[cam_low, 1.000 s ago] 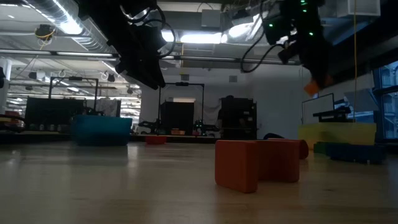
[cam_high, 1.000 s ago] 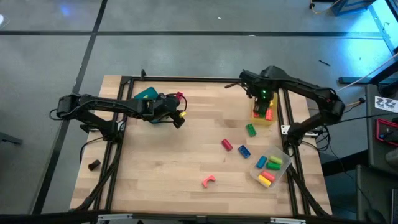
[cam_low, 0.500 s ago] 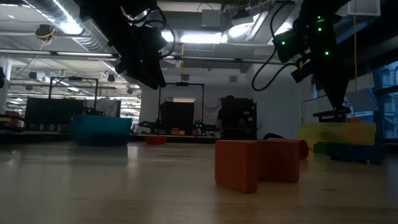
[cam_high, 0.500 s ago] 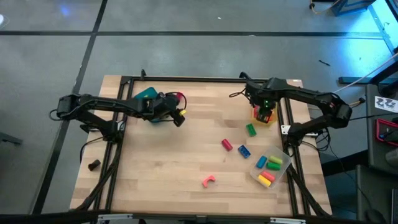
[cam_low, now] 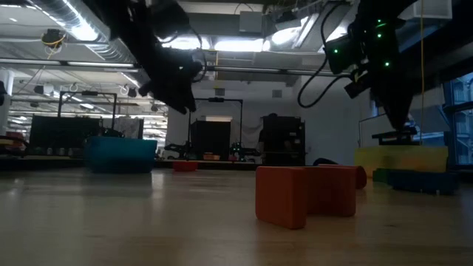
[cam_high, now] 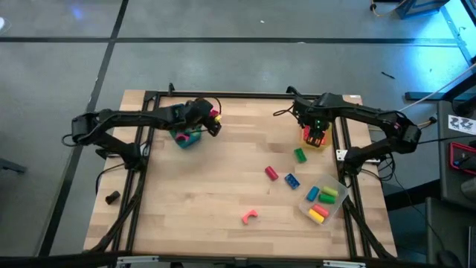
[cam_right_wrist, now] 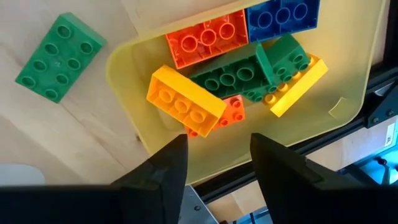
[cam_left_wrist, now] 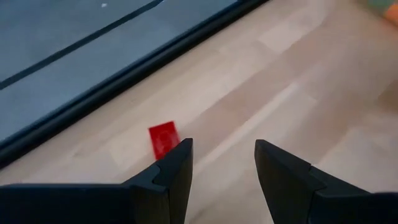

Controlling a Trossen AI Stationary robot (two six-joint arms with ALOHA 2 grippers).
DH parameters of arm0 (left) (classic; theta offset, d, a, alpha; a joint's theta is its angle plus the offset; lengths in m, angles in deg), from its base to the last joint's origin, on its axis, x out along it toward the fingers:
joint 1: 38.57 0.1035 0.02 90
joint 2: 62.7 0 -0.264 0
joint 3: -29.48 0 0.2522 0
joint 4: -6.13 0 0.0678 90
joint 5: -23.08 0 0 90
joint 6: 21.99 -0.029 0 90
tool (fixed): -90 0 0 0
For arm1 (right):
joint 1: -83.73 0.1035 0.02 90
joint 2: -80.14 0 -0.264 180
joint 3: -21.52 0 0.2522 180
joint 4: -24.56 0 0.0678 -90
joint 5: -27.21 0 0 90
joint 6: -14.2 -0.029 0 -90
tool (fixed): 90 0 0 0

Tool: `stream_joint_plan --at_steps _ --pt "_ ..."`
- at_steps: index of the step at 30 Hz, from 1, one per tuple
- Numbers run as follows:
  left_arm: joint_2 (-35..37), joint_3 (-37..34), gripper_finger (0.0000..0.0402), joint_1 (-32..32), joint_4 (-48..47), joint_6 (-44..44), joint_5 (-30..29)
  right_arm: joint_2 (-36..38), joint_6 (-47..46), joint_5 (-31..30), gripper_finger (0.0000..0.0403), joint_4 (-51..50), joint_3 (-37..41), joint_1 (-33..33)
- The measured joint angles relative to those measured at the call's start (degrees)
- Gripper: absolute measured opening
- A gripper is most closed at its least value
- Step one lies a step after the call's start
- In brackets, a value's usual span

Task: Sort blocks by size
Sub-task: Put the red game piece into the yellow bin

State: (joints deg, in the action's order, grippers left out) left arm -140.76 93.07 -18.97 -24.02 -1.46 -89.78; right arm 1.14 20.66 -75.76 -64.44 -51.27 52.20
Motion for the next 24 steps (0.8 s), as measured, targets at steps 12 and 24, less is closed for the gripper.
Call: stream_joint_plan --at_steps 12,24 --pt "-10.77 0.68 0.0157 11.25 2.57 -1.49 6.60 0.00 0.02 0.04 0.0177 2.50 0.00 0.00" --pt "-22.40 6.84 0.0157 14.37 2.47 -4.34 6.82 0.00 0.02 0.11 0.0177 8.34 0.00 0.00"
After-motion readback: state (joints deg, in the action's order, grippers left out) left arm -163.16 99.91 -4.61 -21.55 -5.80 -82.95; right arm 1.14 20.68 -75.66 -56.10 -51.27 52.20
